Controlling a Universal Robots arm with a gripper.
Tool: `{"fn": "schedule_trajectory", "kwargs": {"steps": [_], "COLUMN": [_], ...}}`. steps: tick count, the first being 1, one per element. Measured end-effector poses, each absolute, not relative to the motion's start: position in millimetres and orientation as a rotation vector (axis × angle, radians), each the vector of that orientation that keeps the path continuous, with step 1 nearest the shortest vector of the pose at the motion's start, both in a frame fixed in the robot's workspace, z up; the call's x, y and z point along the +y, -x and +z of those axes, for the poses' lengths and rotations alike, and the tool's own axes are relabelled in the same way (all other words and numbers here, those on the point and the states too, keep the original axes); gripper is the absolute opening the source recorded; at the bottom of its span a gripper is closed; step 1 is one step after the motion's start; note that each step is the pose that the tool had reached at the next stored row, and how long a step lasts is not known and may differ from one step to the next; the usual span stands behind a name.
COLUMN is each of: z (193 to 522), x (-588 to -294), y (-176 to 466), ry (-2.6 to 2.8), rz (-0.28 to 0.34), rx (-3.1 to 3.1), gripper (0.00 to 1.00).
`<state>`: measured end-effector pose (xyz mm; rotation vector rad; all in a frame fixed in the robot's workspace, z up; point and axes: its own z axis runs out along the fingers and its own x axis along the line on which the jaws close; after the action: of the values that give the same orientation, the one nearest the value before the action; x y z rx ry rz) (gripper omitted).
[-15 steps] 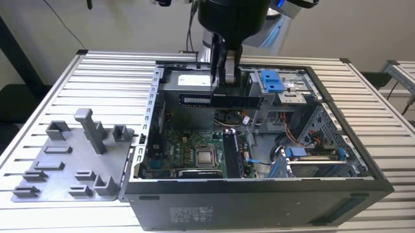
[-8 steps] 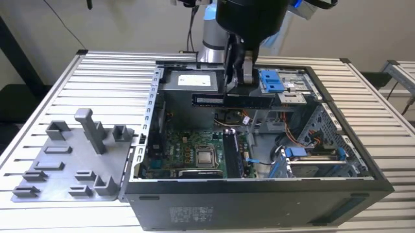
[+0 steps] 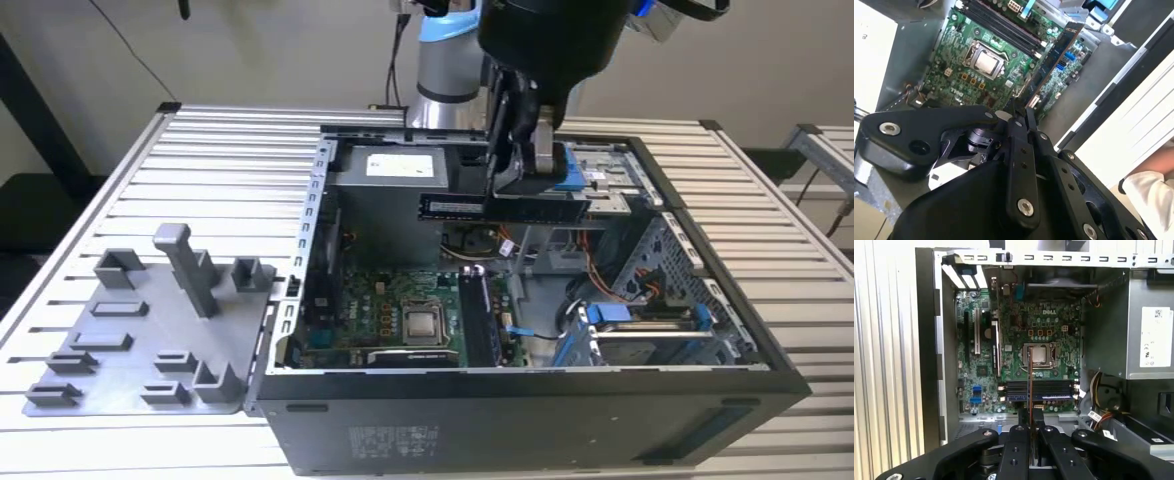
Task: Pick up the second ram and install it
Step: 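Pick up the second ram and move it above second insertion slot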
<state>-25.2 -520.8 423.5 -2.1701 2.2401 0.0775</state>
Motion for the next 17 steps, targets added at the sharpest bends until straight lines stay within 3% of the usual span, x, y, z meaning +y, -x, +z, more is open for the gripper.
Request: {"fn": "schedule_trajectory", "kwargs": {"steps": [17], "z": [423.4], "x": [-520.8], "y": [-2.3], "ry": [2.17], "rz": [0.078], "rx": [2.24], "gripper": [0.14]}}
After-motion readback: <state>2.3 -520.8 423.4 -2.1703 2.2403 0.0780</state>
